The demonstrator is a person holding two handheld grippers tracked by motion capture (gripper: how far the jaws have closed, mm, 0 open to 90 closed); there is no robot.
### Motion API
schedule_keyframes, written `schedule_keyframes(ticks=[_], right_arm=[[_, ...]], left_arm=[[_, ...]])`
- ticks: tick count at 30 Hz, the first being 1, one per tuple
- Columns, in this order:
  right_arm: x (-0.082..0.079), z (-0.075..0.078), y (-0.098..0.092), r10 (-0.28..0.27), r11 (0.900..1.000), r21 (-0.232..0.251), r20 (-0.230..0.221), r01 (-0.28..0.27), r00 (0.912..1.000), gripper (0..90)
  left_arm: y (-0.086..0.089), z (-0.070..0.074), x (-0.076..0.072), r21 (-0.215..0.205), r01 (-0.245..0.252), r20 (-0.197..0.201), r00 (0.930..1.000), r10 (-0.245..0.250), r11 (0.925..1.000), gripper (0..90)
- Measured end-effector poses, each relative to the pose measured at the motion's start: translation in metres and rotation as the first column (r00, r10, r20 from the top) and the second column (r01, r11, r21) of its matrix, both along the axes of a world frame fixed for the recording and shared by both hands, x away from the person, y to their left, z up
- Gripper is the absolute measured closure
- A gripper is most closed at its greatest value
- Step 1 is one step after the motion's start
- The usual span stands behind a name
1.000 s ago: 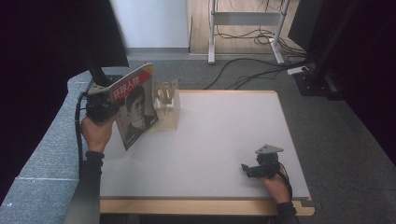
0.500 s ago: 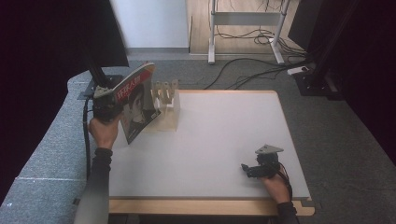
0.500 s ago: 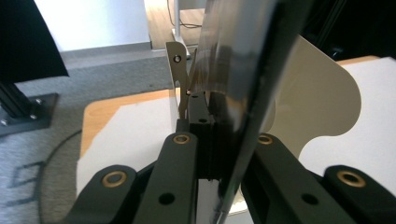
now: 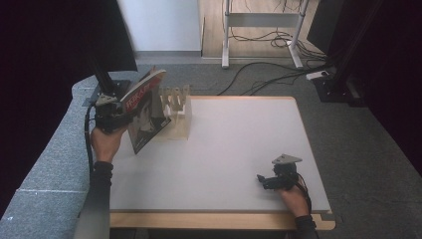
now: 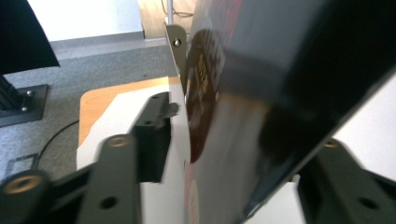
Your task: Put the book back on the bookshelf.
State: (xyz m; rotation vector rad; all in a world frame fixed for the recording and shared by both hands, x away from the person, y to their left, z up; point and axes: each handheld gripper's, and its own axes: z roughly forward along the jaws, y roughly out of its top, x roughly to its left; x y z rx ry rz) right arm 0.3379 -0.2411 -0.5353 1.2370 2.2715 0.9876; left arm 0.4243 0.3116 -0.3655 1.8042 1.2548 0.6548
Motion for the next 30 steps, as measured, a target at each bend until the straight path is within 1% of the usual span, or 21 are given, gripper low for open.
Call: schedule_keyframes(ticks=[1,2,5,8,9,11,12,13,14,16,17,18,19,20,21,22,24,25,26,28,30], right_arm=[[0.000,0.000,0.000,0.000,1.000,0.000,0.000,0.000,1.0000,3.3],[0.000,0.000,0.000,0.000,1.000,0.000,0.000,0.000,1.0000,3.3],[0.000,0.000,0.000,0.000,1.000,0.000,0.000,0.000,1.0000,3.3],[0.000,0.000,0.000,0.000,1.000,0.000,0.000,0.000,1.0000,3.3],[0.000,0.000,0.000,0.000,1.000,0.000,0.000,0.000,1.0000,3.3],[0.000,0.000,0.000,0.000,1.000,0.000,0.000,0.000,1.0000,3.3],[0.000,0.000,0.000,0.000,1.000,0.000,0.000,0.000,1.0000,3.3],[0.000,0.000,0.000,0.000,1.000,0.000,0.000,0.000,1.0000,3.3],[0.000,0.000,0.000,0.000,1.000,0.000,0.000,0.000,1.0000,3.3],[0.000,0.000,0.000,0.000,1.000,0.000,0.000,0.000,1.0000,3.3],[0.000,0.000,0.000,0.000,1.000,0.000,0.000,0.000,1.0000,3.3],[0.000,0.000,0.000,0.000,1.000,0.000,0.000,0.000,1.0000,3.3],[0.000,0.000,0.000,0.001,1.000,0.000,0.000,-0.001,1.0000,3.3],[0.000,0.000,0.000,0.001,1.000,0.000,0.000,-0.001,1.0000,3.3],[0.000,0.000,0.000,0.000,1.000,0.000,0.000,0.000,1.0000,3.3],[0.000,0.000,0.000,0.001,1.000,0.000,0.000,-0.001,1.0000,3.3],[0.000,0.000,0.000,0.002,1.000,-0.001,0.000,-0.002,1.0000,3.3],[0.000,0.000,0.000,0.002,1.000,-0.001,0.000,-0.002,1.0000,3.3],[0.000,0.000,0.000,0.002,1.000,-0.001,0.000,-0.002,1.0000,3.3],[0.000,0.000,0.000,0.002,1.000,-0.001,0.000,-0.002,1.0000,3.3],[0.000,0.000,0.000,0.002,1.000,-0.001,0.000,-0.002,1.0000,3.3]], left_arm=[[0.000,0.000,-0.001,0.005,0.001,-0.001,1.0000,-0.001,1.0000,40.6],[0.000,0.000,-0.002,0.006,0.002,0.003,1.0000,-0.002,1.0000,38.2],[0.002,-0.001,-0.006,-0.008,0.021,0.002,0.9998,-0.021,0.9998,33.3],[0.001,-0.002,-0.009,-0.003,0.039,0.001,0.9992,-0.039,0.9992,31.2],[-0.001,-0.002,-0.010,-0.001,0.048,0.005,0.9988,-0.048,0.9989,33.0],[-0.002,-0.002,-0.012,-0.007,0.061,0.014,0.9980,-0.061,0.9981,49.7],[-0.003,-0.001,-0.013,-0.017,0.069,0.015,0.9975,-0.069,0.9974,58.7],[-0.003,0.000,-0.013,-0.027,0.062,0.007,0.9981,-0.062,0.9977,69.2],[-0.003,0.001,-0.012,-0.034,0.053,0.004,0.9986,-0.053,0.9980,73.7],[-0.003,0.002,-0.013,-0.025,0.023,0.019,0.9996,-0.022,0.9994,81.1],[-0.002,0.003,-0.013,-0.023,0.001,0.024,0.9997,0.000,0.9997,83.3],[-0.001,0.004,-0.013,-0.035,-0.007,0.026,0.9996,0.008,0.9994,84.6],[0.002,0.004,-0.013,-0.069,-0.014,0.026,0.9995,0.016,0.9975,85.3],[0.007,0.003,-0.012,-0.127,-0.018,0.017,0.9996,0.020,0.9918,85.6],[0.011,0.002,-0.011,-0.182,-0.018,0.001,0.9998,0.018,0.9832,85.7],[0.013,0.000,-0.010,-0.203,-0.019,-0.012,0.9998,0.017,0.9790,85.7],[0.014,-0.003,-0.009,-0.165,-0.035,-0.016,0.9993,0.032,0.9857,85.0],[0.014,-0.006,-0.009,-0.150,-0.029,-0.013,0.9995,0.028,0.9882,84.8],[0.015,-0.007,-0.009,-0.145,-0.022,-0.003,0.9998,0.022,0.9891,83.7],[0.014,-0.007,-0.010,-0.124,-0.007,0.000,1.0000,0.007,0.9923,81.3],[0.011,-0.006,-0.009,-0.075,0.002,-0.010,1.0000,-0.003,0.9972,75.0]])
